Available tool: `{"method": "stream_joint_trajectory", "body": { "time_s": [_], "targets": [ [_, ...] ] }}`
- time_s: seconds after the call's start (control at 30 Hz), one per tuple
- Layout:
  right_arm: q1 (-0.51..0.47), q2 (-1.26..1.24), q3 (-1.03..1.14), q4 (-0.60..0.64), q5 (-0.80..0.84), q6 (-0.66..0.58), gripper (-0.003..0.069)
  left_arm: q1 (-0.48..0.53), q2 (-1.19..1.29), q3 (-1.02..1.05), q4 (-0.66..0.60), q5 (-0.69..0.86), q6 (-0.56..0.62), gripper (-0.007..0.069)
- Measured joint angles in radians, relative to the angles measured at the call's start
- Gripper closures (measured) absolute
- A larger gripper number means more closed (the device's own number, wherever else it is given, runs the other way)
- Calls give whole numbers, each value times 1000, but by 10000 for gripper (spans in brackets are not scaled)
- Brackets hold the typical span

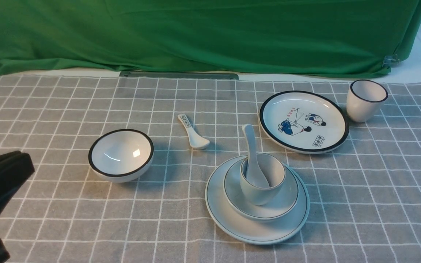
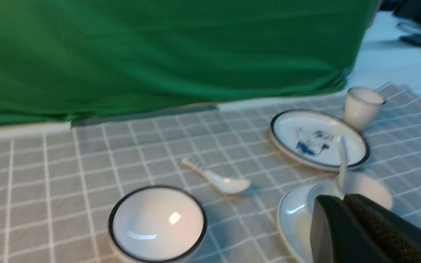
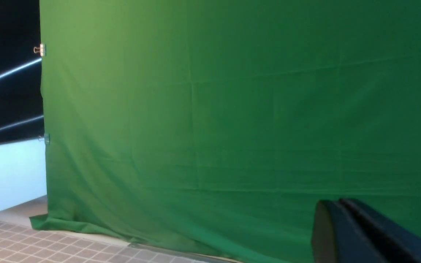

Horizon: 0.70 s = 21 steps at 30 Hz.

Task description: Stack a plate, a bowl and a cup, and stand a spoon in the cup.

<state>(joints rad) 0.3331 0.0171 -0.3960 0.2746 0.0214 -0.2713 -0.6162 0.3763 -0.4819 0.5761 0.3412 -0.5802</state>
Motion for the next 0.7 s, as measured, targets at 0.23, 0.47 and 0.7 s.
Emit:
{"method": "stream_joint_trajectory", "body": {
  "time_s": [0.23,0.47,0.7],
  "targets": [
    [0,0,1,0,0,0,596,0,-1,0,2,-90,6,615],
    [0,0,1,0,0,0,574,0,-1,0,2,-98,8,615],
    [0,0,1,0,0,0,564,0,-6,0,-26,-91,22,615]
  ]
}}
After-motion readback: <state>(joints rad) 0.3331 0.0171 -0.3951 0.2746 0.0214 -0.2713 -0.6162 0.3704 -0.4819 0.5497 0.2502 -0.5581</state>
